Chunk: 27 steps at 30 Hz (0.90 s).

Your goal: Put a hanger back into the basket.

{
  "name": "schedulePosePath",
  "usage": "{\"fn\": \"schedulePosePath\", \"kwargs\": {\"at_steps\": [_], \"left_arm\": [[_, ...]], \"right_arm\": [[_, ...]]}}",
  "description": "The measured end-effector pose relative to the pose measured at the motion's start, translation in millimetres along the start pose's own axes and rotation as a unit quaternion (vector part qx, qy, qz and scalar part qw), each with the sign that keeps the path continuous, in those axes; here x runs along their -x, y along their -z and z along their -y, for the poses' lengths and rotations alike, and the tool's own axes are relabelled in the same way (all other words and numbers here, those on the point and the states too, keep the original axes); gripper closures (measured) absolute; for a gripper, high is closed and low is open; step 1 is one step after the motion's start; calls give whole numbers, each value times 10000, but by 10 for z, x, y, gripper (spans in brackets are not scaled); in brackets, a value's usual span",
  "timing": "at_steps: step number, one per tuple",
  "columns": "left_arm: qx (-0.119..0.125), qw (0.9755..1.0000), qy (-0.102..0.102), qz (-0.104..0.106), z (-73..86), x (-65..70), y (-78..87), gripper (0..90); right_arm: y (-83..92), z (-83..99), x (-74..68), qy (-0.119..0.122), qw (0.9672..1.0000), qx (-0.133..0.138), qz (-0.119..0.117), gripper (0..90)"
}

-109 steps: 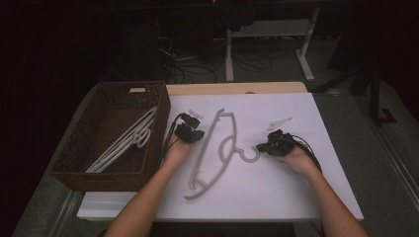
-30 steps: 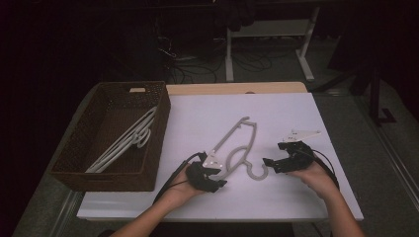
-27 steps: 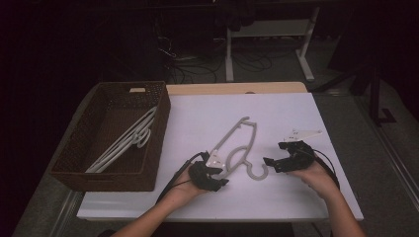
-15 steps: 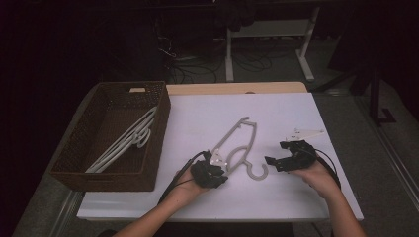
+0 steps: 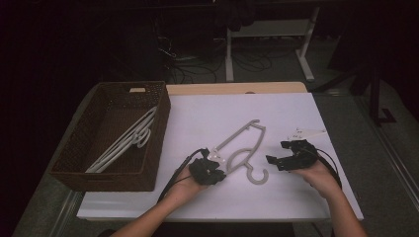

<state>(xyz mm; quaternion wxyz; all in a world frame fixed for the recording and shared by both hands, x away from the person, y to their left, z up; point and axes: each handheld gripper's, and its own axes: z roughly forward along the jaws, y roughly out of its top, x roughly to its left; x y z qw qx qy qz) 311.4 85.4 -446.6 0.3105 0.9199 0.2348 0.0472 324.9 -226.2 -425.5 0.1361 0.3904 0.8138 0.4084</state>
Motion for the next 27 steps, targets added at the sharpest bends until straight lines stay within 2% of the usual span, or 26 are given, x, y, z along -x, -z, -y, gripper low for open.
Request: {"fn": "schedulePosePath", "kwargs": {"at_steps": [2,4,9,12,16,27], "left_arm": [[-4,10000,4,29,2,-12,9,823],[120,9997,140,141,8,-53,53,824],[331,9993,140,102,-20,-90,171,826],[506,9981,267,221,-32,-137,262,827],[669,9967,340,300,-40,-171,344,828],[1083,9932,361,244,-130,-223,600,831]], "right_arm": [[1,-1,2,-6,10000,5,0,166],[13,-4,11,-44,10000,49,-3,168],[43,-9,32,-89,9999,143,27,171],[68,-9,54,-145,9996,213,64,175],[105,-7,90,-194,9992,301,148,176],[168,9,158,-325,9982,438,255,178]]}}
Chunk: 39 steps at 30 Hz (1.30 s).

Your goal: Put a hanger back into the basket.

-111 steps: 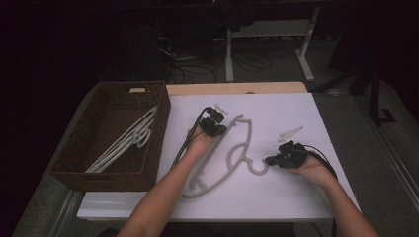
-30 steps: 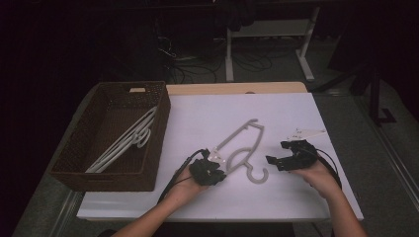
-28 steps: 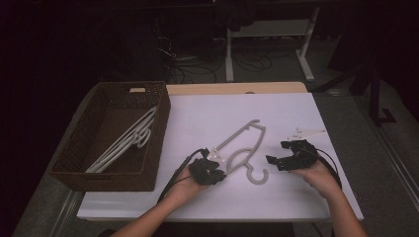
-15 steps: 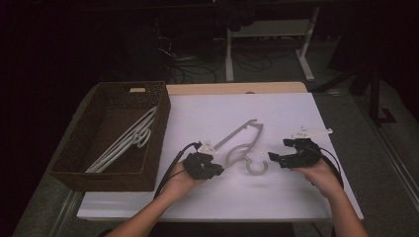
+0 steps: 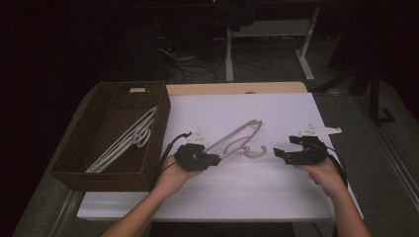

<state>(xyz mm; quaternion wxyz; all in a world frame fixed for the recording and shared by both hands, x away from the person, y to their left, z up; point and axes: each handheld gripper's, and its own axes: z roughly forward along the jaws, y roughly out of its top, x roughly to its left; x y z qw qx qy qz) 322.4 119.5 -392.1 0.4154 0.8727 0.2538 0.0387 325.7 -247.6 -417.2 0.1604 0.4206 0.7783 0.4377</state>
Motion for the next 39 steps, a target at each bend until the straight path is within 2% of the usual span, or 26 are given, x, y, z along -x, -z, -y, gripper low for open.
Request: {"fn": "schedulePosePath", "kwargs": {"at_steps": [4,7,15,19,24,25,26,29,32,35,36,37,39], "left_arm": [[138,9999,4,-42,-61,-5,79,832],[313,9995,-21,-82,-150,-20,198,834],[446,9989,-49,-116,-223,-31,317,834],[598,9981,-42,-121,-271,-50,461,834],[828,9964,-30,-178,-376,-86,769,834],[828,9964,-30,-178,-376,-86,769,833],[903,9956,-38,-240,-418,-120,935,833],[993,9944,-39,-363,-444,-188,1165,833],[1105,9928,-4,-461,-434,-279,1404,833],[1165,9911,19,-649,-401,-366,1624,833],[1165,9911,19,-649,-401,-366,1624,833],[1226,9893,60,-790,-366,-429,1754,833],[1278,9878,103,-878,-323,-497,1879,833]], "right_arm": [[1,1,7,-15,10000,-3,6,178],[0,1,16,-22,10000,-1,2,178],[0,-2,28,-20,10000,-2,8,179],[-3,0,34,-14,10000,-8,18,180],[-4,-3,34,-11,10000,0,11,179],[-4,-3,34,-11,10000,0,11,179],[-6,-5,30,-2,10000,-4,-3,179],[-6,-7,28,11,10000,-5,-5,179],[-4,-8,31,9,10000,-5,0,179],[-3,-11,33,-4,10000,-2,4,179],[-3,-11,33,-4,10000,-2,4,179],[-4,-12,34,8,10000,3,5,179],[-11,-13,33,6,10000,-3,3,179]]}}
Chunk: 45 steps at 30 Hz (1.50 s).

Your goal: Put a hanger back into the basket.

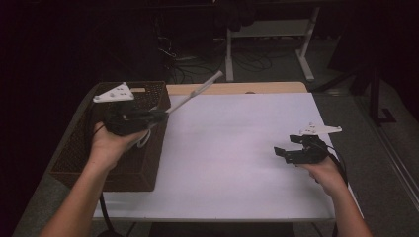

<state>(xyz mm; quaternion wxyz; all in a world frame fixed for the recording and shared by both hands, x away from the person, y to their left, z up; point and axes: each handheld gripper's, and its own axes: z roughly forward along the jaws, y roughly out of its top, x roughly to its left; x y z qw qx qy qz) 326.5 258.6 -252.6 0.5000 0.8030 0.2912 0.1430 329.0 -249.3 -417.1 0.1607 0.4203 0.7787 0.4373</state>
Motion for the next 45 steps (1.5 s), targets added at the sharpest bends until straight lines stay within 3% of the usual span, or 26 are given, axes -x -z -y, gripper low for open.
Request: {"fn": "schedulePosePath", "kwargs": {"at_steps": [5,12,17,19,27,31,36,42,43,45], "left_arm": [[84,9997,95,-212,79,-218,289,832],[135,9982,274,-515,319,-504,647,832],[107,9969,375,-688,524,-676,793,832],[124,9969,425,-657,619,-745,824,832],[-24,9951,569,-806,921,-947,862,832],[-270,9950,553,-790,1011,-1061,780,831],[-399,9949,546,-750,1120,-1171,665,830],[-797,9909,686,-844,1304,-1258,554,826],[-850,9896,660,-953,1311,-1259,543,821],[-720,9894,657,-1078,1293,-1255,557,785]], "right_arm": [[-11,-3,-2,2,10000,-16,4,179],[-19,-3,3,2,10000,-27,15,179],[-28,-7,9,18,10000,-44,20,179],[-35,-7,11,25,10000,-51,21,178],[-38,0,19,14,10000,-51,13,178],[-28,-4,32,3,10000,-31,18,178],[-7,-9,35,15,10000,-21,49,178],[9,-18,32,-11,10000,-7,70,178],[10,-20,30,-9,10000,-3,68,178],[13,-26,23,18,10000,-10,75,178]]}}
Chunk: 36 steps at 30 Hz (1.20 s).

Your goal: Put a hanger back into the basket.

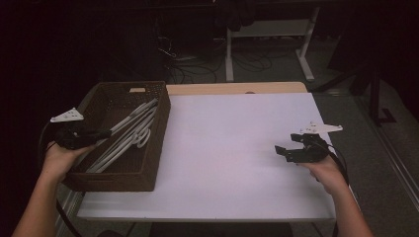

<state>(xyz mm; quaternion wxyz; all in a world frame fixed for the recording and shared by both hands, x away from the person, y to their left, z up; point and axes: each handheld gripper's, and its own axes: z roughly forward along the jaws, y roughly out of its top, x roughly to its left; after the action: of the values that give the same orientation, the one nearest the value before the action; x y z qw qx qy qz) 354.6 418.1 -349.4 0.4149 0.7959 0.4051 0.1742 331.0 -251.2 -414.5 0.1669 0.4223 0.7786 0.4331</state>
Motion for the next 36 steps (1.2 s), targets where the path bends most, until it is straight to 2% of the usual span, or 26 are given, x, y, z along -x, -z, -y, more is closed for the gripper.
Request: {"fn": "schedulePosePath", "kwargs": {"at_steps": [2,4,7,9,11,14,15,17,20,24,27,28,31,33,36], "left_arm": [[84,9999,79,37,-10,-17,18,625],[158,9998,62,50,-12,-17,34,538],[359,9993,31,114,-59,39,65,470],[468,9986,28,228,-124,104,82,421],[551,9979,-62,324,-202,198,93,374],[740,9955,-241,539,-317,378,80,328],[740,9955,-241,539,-317,378,80,320],[858,9938,-289,640,-394,506,46,299],[951,9918,-391,764,-494,703,-35,257],[1101,9878,-448,1001,-584,941,-167,194],[1193,9859,-510,1054,-616,1071,-239,169],[1177,9855,-521,1108,-622,1107,-269,163],[982,9866,-603,1154,-615,1190,-342,119],[1001,9862,-537,1206,-588,1220,-374,58],[906,9853,-623,1309,-536,1258,-418,0]], "right_arm": [[4,-8,-6,3,10000,19,-12,178],[16,-23,-20,28,10000,25,-24,177],[38,-49,-39,47,10000,47,-68,171],[59,-82,-56,52,9999,68,-103,167],[85,-125,-75,51,9998,98,-152,163],[116,-197,-118,42,9998,97,-197,160],[116,-197,-118,42,9998,97,-197,160],[130,-254,-154,79,9996,105,-235,152],[156,-334,-201,162,9994,121,-288,140],[229,-469,-264,257,9987,233,-376,117],[303,-567,-298,277,9980,330,-463,81],[328,-597,-311,304,9976,356,-500,64],[396,-656,-366,341,9966,453,-600,15],[426,-666,-398,363,9957,519,-680,0],[443,-673,-434,433,9951,542,-701,0]]}}
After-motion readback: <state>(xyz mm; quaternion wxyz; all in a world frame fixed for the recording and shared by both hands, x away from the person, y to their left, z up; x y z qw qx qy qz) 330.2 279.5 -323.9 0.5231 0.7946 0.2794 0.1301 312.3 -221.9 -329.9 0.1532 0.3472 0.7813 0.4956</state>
